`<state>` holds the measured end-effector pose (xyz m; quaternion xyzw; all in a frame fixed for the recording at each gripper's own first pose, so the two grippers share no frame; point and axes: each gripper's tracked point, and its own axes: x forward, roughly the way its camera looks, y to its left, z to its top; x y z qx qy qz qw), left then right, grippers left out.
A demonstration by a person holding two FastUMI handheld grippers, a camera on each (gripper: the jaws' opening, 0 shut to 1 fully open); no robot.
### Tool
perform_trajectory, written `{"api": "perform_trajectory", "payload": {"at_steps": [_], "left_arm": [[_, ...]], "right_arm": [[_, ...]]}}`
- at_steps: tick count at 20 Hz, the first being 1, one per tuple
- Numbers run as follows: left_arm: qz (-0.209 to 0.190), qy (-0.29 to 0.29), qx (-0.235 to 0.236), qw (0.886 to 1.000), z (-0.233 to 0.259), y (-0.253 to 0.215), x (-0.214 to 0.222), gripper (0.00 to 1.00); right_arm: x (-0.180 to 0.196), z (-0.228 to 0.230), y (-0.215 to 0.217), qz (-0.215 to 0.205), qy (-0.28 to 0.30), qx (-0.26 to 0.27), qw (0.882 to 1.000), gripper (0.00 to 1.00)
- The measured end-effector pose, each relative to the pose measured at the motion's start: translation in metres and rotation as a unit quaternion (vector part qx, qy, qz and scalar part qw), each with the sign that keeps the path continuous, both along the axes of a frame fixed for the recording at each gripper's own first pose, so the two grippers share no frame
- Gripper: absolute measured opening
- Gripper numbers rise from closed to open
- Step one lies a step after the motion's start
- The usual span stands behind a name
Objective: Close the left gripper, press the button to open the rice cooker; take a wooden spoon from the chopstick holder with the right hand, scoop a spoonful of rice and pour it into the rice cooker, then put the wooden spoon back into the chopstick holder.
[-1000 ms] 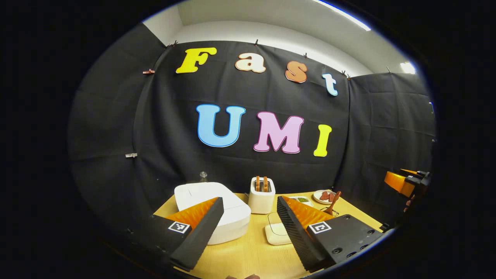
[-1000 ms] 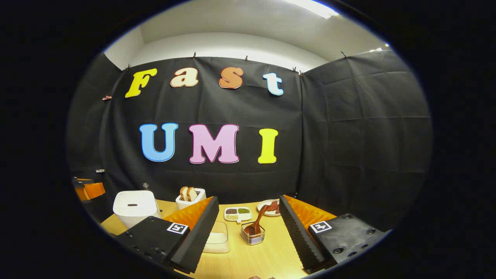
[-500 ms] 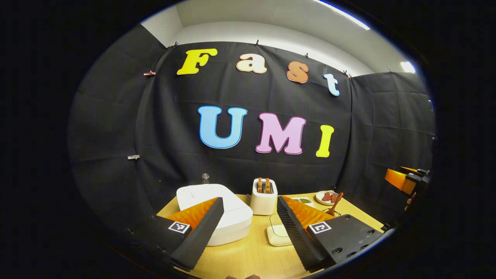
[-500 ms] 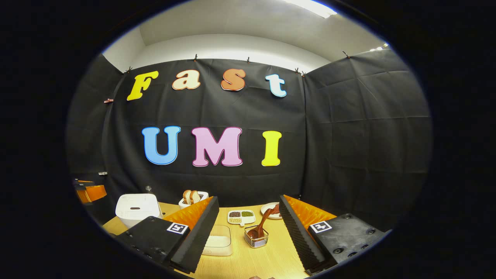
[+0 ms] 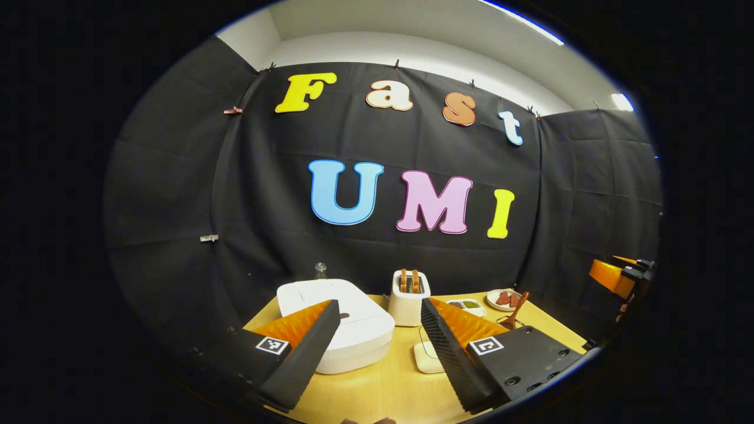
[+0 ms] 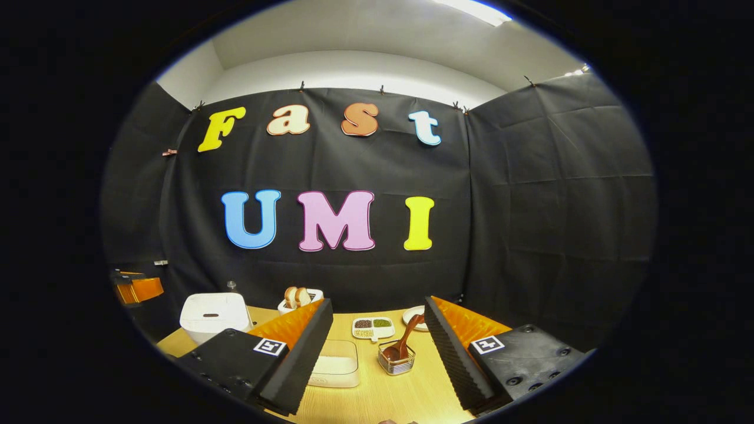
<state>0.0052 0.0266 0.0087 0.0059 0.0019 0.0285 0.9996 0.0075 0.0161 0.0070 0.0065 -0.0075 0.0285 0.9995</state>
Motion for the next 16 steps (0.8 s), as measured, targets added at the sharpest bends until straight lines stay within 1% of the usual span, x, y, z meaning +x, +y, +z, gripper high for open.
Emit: {"api": "perform_trajectory", "payload": {"at_steps": [5, 7, 9, 11, 12, 13, 14, 15, 16], "left_arm": [[0.0, 0.003, -0.004, 1.0, 0.012, 0.011, 0.013, 0.95], [0.003, 0.015, -0.007, 1.0, 0.01, 0.017, 0.022, 0.94], [0.009, 0.024, -0.007, 1.0, 0.012, 0.023, 0.034, 0.9], [0.01, 0.036, -0.004, 0.999, 0.014, 0.026, 0.048, 0.81], [0.011, 0.044, -0.005, 0.999, 0.011, 0.027, 0.057, 0.7], [0.012, 0.052, -0.006, 0.999, 0.011, 0.03, 0.062, 0.66], [0.013, 0.062, -0.009, 0.998, 0.008, 0.032, 0.071, 0.59], [0.01, 0.071, -0.013, 0.997, 0.007, 0.032, 0.078, 0.56], [0.007, 0.078, -0.019, 0.997, 0.005, 0.032, 0.086, 0.5]], "right_arm": [[0.003, 0.002, -0.002, -0.002, 0.003, -0.001, 1.0, 0.98], [0.007, 0.002, -0.004, -0.003, 0.002, -0.003, 1.0, 0.98], [0.012, -0.002, -0.006, -0.003, 0.008, -0.003, 1.0, 0.98], [0.019, -0.006, -0.008, -0.004, 0.014, -0.001, 1.0, 0.98], [0.023, -0.008, -0.009, -0.004, 0.016, -0.001, 1.0, 0.98], [0.028, -0.01, -0.01, -0.004, 0.019, -0.001, 1.0, 0.98], [0.033, -0.013, -0.012, -0.004, 0.023, -0.001, 1.0, 0.98], [0.038, -0.015, -0.013, -0.004, 0.027, 0.001, 1.0, 0.98], [0.044, -0.016, -0.015, -0.004, 0.03, 0.002, 1.0, 0.98]]}}
